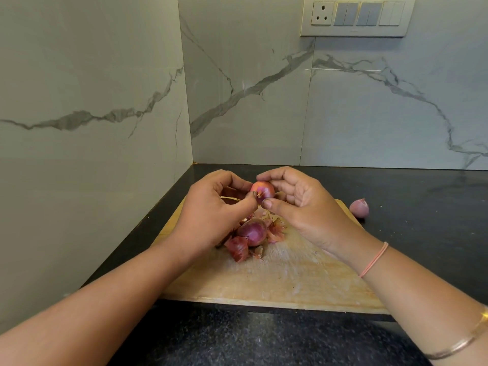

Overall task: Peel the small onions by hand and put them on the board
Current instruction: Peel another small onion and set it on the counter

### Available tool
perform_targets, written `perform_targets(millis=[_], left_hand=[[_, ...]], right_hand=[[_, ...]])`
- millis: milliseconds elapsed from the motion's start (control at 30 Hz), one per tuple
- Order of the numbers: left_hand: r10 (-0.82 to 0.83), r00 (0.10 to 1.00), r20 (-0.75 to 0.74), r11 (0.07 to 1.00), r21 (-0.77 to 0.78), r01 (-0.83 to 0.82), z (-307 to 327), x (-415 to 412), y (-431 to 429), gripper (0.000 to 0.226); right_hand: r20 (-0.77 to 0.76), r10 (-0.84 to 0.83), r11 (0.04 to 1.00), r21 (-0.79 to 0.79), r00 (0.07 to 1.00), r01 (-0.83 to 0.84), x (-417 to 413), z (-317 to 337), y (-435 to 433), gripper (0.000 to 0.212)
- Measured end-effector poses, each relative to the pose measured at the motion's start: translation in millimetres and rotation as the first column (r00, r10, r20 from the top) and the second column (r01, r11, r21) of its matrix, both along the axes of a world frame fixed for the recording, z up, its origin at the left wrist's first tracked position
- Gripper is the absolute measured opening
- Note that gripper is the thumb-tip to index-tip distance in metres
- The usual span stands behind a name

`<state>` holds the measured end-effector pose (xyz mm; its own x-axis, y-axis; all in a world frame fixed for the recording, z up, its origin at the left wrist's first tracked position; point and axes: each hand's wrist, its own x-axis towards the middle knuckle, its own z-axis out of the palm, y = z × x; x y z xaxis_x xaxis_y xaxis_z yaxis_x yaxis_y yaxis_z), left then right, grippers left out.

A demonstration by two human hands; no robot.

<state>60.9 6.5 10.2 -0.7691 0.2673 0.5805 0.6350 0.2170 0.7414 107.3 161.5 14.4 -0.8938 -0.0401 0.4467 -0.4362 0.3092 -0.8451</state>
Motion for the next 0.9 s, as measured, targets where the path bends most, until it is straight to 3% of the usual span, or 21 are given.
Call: perform_targets(millis=[167, 367, 467, 667, 900], left_hand=[[0.038, 0.998, -0.046, 0.999, -0.031, -0.039, -1.7, -3.4, -0.1, 0.005], [0.059, 0.992, -0.11, 0.998, -0.029, -0.063, -1.2, -4.1, -3.3, 0.024], [0.014, 0.996, -0.085, 1.0, -0.012, -0.016, -1.3, -1.5, -2.4, 0.013], [-0.026, 0.993, -0.119, 0.999, -0.024, 0.023, -1.3, 0.9, -1.2, 0.015], [0.001, 0.996, -0.09, 1.0, 0.015, 0.0, -2.5, 0.2, 0.9, 0.005]], right_hand=[[0.009, 0.003, 1.0, -0.001, 1.0, -0.003, 0.4, 0.6, 0.3, 0.034], [0.036, 0.05, 0.997, -0.062, 0.998, -0.047, 0.3, 0.9, 0.5, 0.031], [0.039, 0.056, 0.989, -0.136, 0.998, -0.05, -1.2, 0.6, 2.8, 0.029], [0.045, 0.03, 0.984, -0.178, 0.999, -0.022, -3.6, -2.2, 4.4, 0.03], [0.005, -0.01, 0.992, -0.125, 1.0, 0.011, -2.0, -1.6, 2.3, 0.033]])
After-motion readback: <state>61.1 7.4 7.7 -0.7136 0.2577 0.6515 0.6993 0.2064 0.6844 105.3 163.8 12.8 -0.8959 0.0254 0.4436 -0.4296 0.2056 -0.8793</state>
